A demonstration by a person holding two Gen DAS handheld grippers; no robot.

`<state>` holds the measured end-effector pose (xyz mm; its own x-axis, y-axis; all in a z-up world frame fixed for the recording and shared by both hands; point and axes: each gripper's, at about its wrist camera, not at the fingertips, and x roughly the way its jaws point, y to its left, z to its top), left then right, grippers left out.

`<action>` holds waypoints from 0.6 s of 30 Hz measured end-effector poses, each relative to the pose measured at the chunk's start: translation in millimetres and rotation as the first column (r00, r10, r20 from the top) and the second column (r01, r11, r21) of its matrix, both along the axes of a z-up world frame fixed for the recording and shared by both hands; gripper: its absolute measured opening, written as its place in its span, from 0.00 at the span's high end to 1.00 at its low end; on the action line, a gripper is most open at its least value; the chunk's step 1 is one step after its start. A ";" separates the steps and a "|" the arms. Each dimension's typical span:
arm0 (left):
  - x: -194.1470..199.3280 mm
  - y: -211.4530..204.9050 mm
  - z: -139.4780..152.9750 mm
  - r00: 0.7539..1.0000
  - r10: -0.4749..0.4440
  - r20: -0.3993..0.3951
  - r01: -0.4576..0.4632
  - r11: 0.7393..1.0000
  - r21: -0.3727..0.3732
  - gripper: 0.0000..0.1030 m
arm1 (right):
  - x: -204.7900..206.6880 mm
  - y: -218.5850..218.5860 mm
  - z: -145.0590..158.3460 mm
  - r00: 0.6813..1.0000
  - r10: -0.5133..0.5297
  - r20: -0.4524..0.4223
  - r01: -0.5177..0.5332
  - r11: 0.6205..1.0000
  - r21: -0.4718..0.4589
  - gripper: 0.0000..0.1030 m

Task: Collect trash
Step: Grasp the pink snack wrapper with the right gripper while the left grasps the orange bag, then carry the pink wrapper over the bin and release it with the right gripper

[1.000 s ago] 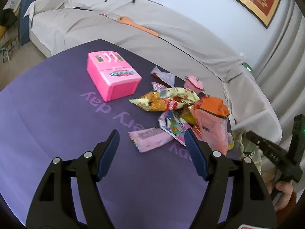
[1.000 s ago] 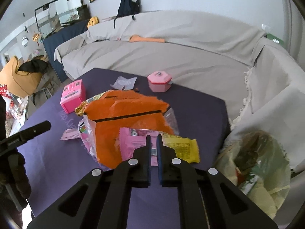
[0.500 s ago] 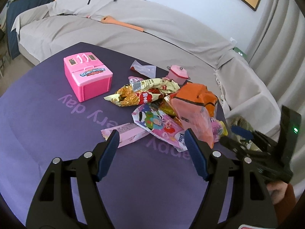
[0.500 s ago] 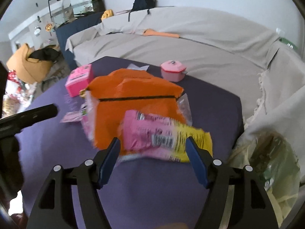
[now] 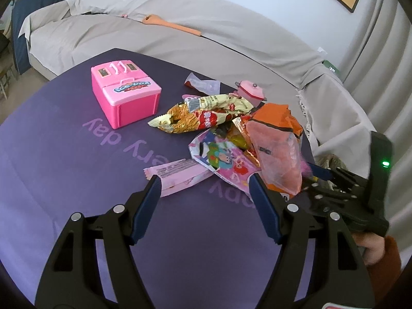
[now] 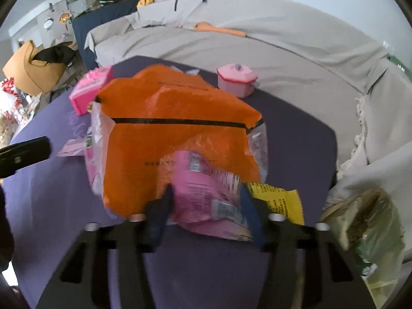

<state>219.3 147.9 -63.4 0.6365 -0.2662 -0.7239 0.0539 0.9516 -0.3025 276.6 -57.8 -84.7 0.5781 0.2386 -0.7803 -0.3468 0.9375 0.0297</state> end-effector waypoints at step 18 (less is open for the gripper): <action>10.4 -85.8 19.6 0.997 -0.055 0.052 0.053 0.998 0.040 0.35 | -63.4 -84.9 97.0 0.969 -0.141 0.203 0.134 0.990 0.046 0.66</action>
<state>229.6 62.1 -43.8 0.6595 -0.2738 -0.7001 0.1202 0.9577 -0.2614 213.2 -142.7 12.3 0.7543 0.1684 -0.6345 -0.2163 0.9763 0.0020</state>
